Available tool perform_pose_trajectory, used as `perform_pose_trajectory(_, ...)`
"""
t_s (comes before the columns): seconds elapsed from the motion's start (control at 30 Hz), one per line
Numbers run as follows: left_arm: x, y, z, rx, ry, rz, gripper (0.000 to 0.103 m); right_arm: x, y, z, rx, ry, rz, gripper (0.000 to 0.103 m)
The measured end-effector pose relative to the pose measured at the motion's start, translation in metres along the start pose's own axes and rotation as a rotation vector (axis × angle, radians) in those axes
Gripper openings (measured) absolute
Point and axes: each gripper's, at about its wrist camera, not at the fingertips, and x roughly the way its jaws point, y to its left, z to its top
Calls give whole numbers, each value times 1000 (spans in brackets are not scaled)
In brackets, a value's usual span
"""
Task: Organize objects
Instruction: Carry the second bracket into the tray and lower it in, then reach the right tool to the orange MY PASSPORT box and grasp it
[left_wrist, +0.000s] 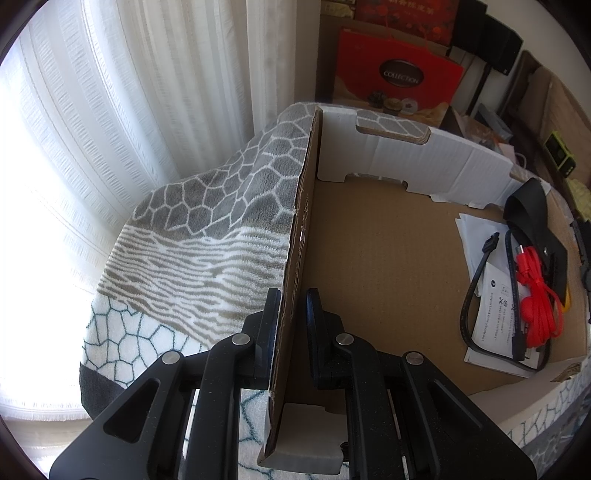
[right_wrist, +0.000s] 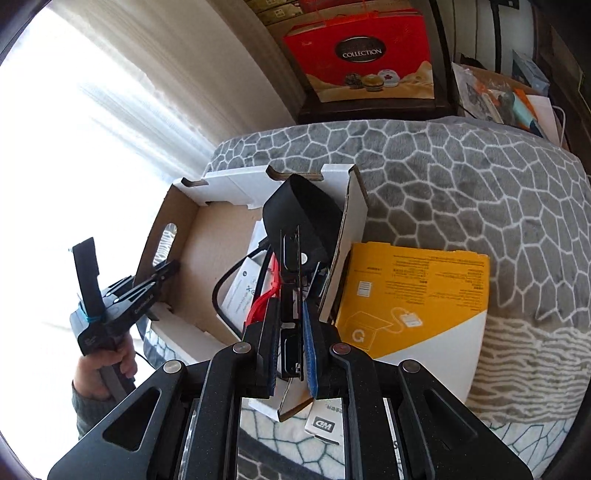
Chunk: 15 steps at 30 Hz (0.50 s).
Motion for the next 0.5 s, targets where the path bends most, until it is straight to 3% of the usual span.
perform_pose_trajectory(0.27,-1,-1,0,0,0,-2,11,7,11,-4,-35,43,-1,15)
perform_pose_trajectory(0.5,0,0,0,0,0,-2,11,-28,-4,-2,-53,-50,-89,36)
